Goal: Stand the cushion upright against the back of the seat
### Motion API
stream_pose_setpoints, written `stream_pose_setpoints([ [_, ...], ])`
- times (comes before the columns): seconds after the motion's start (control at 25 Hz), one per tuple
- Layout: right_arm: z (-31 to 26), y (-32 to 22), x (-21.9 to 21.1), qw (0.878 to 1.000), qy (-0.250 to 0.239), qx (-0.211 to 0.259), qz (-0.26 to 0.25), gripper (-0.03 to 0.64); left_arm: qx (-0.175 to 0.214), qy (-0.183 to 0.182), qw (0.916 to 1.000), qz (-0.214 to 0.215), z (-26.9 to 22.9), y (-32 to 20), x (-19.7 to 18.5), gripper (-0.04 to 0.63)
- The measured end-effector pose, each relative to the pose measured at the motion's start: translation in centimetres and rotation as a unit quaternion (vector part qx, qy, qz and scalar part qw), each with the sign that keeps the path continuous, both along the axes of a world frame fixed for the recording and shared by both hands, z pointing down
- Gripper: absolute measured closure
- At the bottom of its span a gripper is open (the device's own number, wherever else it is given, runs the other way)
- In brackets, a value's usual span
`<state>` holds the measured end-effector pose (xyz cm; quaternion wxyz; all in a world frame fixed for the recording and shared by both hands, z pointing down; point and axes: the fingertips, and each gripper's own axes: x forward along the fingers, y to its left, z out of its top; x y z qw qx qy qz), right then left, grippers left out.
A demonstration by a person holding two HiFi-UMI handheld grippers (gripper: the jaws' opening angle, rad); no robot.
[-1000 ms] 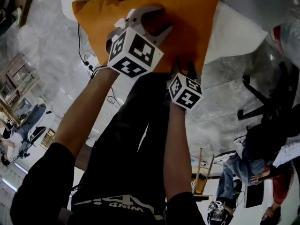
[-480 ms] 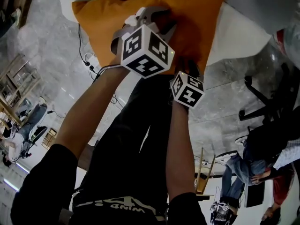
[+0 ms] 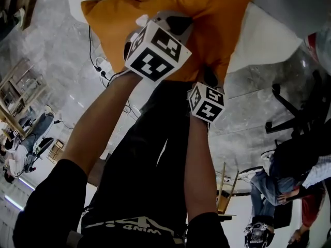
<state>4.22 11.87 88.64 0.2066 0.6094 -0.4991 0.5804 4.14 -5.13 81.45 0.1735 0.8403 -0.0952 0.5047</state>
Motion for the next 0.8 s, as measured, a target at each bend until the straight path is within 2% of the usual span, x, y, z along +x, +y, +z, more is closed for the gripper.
stream_pose_setpoints([
  [0.16, -0.7, 0.0, 0.0, 1.000, -0.017, 0.010, 0.015, 0.586, -0.019, 0.007, 0.9997, -0.011, -0.6, 0.0, -0.2, 0.584],
  [0.28, -1.8, 0.1, 0.0, 0.999, -0.031, 0.022, 0.029, 0.586, -0.016, 0.020, 0.9993, -0.029, -1.8, -0.2, -0.4, 0.584],
  [0.48, -4.9, -0.2, -0.3, 0.999, -0.025, 0.037, 0.007, 0.586, -0.013, 0.025, 0.9982, -0.052, -5.0, -0.2, -1.8, 0.584],
  [0.64, -8.7, -2.6, 0.7, 0.997, -0.010, 0.074, -0.011, 0.586, -0.002, 0.043, 0.9936, -0.105, -8.8, -2.3, -3.5, 0.584],
  [0.8, -13.4, -6.1, 2.4, 0.992, 0.024, 0.115, -0.046, 0.586, 0.001, 0.074, 0.9841, -0.162, -13.3, -4.5, -5.1, 0.584],
])
